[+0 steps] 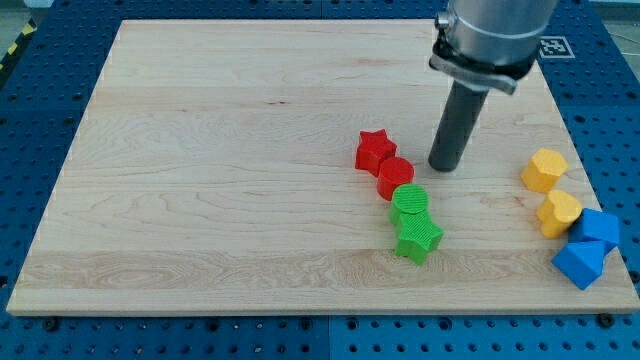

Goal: Move the arm to the right centre

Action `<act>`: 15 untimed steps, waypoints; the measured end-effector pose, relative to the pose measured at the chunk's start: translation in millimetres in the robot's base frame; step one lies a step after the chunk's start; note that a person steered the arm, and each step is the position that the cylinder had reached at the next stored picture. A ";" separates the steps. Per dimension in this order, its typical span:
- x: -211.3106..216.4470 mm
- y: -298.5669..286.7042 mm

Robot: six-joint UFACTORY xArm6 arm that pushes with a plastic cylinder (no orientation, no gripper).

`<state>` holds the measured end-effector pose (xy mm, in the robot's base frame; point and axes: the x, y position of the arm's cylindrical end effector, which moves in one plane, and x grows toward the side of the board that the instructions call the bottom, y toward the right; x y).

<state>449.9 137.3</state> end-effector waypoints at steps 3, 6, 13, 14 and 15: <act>72.3 17.8; 138.5 42.0; 81.0 -19.3; 39.5 -19.1; -4.0 -19.1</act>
<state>445.9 118.2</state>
